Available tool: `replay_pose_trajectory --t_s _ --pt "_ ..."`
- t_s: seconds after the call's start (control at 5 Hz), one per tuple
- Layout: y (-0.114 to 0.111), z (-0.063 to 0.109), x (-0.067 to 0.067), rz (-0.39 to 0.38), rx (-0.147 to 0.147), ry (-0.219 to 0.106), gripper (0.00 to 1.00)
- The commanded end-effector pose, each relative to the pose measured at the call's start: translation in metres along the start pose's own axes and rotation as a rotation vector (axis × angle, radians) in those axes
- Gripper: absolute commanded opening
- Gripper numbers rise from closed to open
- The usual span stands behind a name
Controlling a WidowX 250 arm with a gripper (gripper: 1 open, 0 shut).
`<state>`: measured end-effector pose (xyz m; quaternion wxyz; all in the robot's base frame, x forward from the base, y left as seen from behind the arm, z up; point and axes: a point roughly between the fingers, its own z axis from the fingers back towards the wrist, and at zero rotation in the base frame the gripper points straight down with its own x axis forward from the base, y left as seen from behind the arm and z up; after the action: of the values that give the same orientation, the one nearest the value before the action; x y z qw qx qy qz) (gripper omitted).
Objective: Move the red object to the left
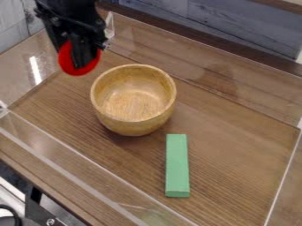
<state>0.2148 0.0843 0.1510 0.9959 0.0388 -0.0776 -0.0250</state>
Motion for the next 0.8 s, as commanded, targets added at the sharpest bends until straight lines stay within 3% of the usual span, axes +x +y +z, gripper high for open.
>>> replay_pose_trajectory --t_s 0.0,0.2,0.6 --pt "0.016 0.003 0.022 0.010 0.015 -0.023 0.00" --pt "0.027 0.000 0.034 0.028 0.015 -0.007 0.00" --pt "0.059 -0.022 0.038 0.134 0.026 0.038 0.00"
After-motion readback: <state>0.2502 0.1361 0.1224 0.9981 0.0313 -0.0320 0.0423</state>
